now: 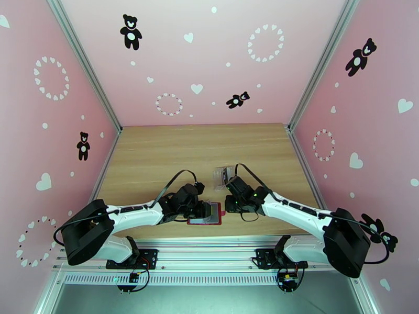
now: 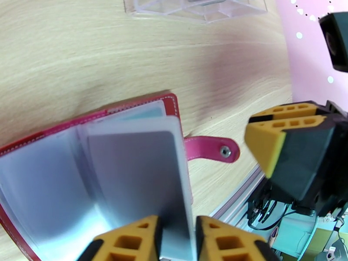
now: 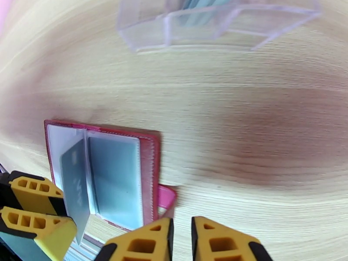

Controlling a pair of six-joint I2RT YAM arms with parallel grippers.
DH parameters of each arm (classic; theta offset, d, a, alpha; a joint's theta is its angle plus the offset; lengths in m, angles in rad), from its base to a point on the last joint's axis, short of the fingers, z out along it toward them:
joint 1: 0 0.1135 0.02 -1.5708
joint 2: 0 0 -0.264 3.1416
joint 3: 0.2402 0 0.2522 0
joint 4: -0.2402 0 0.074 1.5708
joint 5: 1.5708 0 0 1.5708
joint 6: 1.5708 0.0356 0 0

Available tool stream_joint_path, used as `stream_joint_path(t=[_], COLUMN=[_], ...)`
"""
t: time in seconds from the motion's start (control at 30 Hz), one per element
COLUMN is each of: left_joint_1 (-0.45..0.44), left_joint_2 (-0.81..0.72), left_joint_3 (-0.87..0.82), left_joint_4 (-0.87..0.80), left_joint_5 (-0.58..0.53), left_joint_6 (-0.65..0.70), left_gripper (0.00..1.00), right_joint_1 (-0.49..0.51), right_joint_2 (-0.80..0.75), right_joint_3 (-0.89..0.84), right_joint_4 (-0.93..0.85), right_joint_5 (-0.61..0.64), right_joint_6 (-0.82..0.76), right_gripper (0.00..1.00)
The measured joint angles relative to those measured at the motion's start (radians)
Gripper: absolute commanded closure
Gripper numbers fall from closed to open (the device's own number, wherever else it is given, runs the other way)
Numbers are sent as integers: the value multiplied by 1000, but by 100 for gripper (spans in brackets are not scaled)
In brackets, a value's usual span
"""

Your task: Put the credit cards into the card holder

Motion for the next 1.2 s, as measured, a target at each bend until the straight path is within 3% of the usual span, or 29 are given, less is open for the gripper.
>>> stream_joint_path(t=[0.37, 0.57, 0.73, 0.9, 1.2], left_joint_1=[0, 1, 22, 76, 174], left_joint_2=[-39, -101, -111, -95, 136], left_joint_3=[5, 16, 16, 53, 310], left_joint_4=[-34, -112, -160, -196, -209], left_joint_5=[-11, -79, -106, -102, -58], left_joint_6=[11, 33, 43, 60, 101], left_gripper=[59, 59, 59, 60, 61], right_joint_1=[-77, -163, -212, -236, -241], right_joint_2=[-24, 5, 133, 285, 523], right_joint_3=[17, 148, 331, 499, 723], right_joint_4=[-61, -130, -178, -231, -330], right_joint_5=[-8, 3, 15, 20, 56], right_joint_6=[-74, -148, -232, -298, -391], right_gripper=[74, 53, 43, 40, 34])
